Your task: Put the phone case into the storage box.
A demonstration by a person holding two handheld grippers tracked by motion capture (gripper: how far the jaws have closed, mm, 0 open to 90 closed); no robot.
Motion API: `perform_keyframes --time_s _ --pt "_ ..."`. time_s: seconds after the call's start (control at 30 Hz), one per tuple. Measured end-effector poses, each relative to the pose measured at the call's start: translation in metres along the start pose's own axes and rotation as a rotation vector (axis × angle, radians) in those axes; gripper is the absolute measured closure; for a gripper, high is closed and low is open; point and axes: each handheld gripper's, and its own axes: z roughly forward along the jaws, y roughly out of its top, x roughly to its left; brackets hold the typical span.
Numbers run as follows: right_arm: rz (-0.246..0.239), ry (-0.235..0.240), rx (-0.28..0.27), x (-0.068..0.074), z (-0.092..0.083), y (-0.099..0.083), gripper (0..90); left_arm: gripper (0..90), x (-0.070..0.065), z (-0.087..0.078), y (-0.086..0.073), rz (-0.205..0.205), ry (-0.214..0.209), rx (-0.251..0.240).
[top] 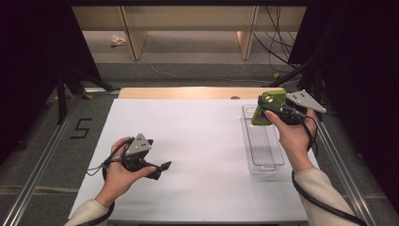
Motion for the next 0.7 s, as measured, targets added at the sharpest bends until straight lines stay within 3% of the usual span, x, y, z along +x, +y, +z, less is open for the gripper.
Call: perform_keyframes --time_s 0.7 --pt "-0.001 -0.021 0.011 -0.0062 0.0070 -0.0032 16.7 0.0 0.0002 0.0007 0.0000 0.003 0.003 0.002"
